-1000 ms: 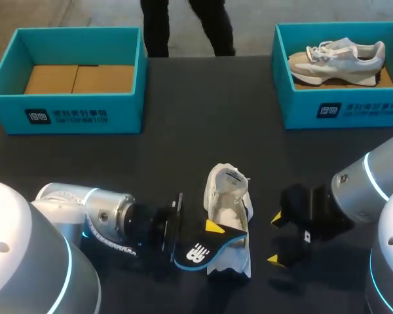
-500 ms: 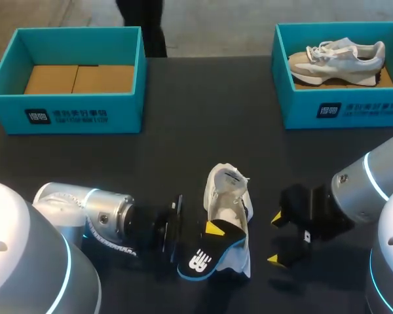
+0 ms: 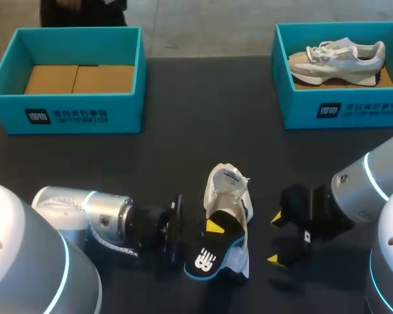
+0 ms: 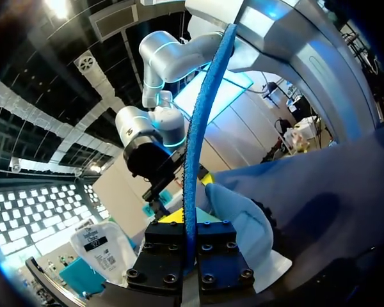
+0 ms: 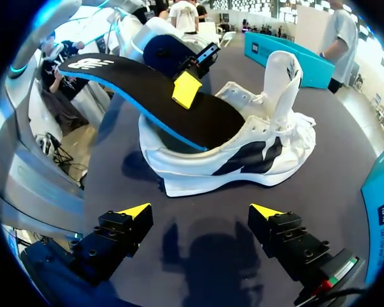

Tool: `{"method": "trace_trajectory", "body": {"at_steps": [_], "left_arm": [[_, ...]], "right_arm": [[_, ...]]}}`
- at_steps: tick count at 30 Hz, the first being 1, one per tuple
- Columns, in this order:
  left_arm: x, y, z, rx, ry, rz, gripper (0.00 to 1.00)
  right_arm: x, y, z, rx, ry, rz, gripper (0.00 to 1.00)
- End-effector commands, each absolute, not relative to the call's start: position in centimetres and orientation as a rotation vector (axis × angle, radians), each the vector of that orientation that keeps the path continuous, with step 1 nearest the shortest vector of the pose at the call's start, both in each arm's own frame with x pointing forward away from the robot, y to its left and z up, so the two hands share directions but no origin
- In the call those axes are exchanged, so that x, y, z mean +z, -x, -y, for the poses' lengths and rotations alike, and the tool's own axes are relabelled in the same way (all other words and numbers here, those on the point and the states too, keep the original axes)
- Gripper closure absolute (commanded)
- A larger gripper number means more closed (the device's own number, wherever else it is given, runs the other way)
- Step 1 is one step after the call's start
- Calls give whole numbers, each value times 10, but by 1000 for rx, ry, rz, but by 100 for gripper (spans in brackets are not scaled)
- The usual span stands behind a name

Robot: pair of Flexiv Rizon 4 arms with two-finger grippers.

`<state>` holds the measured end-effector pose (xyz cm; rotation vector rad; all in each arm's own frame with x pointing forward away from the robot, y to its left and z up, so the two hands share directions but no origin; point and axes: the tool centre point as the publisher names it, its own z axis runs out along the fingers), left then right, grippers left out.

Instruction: Take the shoe out of the shoebox, open the shoe tongue, remove and reinsert the insole, then place the shoe into the shoebox

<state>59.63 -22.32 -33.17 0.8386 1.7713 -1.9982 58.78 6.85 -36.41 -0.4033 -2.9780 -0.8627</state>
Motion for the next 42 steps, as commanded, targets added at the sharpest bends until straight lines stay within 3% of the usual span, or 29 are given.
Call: {"method": "trace_trajectory", "body": {"at_steps": [1,42], "left_arm": [[-332,-597,228,-1992,-821,-1773,100],[-349,-620,226,-1838,-774,-1930,100]], "right_arm": [[-363,-586,-68,-863,405,2980,0],[-363,-586,-68,-863,405,2980,0]]}}
